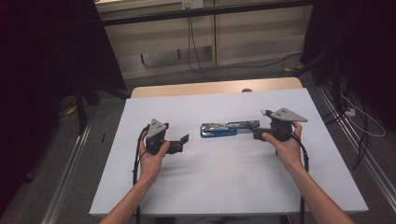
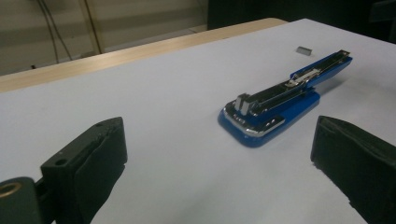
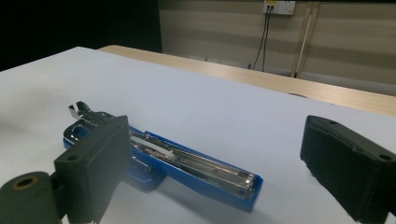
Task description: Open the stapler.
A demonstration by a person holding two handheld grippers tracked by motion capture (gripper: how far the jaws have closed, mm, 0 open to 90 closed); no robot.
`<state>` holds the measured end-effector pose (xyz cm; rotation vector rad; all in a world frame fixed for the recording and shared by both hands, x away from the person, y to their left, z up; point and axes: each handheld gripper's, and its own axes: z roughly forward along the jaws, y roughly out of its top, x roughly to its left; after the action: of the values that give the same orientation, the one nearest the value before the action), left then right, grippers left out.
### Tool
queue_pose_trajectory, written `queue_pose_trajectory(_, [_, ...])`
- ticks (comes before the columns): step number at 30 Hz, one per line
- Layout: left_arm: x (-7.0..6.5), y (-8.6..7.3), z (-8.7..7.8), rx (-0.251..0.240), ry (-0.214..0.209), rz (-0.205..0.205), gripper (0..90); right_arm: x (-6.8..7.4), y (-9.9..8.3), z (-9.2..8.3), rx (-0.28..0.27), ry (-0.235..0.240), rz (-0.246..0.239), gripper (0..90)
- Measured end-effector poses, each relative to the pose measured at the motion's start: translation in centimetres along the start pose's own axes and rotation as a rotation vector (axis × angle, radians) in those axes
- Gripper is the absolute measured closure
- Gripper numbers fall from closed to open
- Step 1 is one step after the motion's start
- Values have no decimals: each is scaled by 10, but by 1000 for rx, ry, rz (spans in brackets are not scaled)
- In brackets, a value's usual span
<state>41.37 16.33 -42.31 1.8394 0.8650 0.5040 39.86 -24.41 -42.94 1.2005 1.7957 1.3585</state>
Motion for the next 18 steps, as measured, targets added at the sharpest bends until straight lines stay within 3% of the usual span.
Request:
queue_pose_trajectory(5, [-1, -7, -17, 9, 38, -2, 41, -4, 0, -6, 7, -11, 1, 108])
queue_pose_trajectory(9, [-2, -12, -35, -12, 46, -6, 42, -5, -3, -6, 28, -19, -4, 103])
queue_pose_trajectory(12, [0, -15, -51, -50, 47, -32, 44, -4, -4, -5, 38, -19, 2, 103])
queue_pose_trajectory(18, [-1, -23, -70, -68, 68, -32, 44, -7, -5, -8, 36, -24, 8, 100])
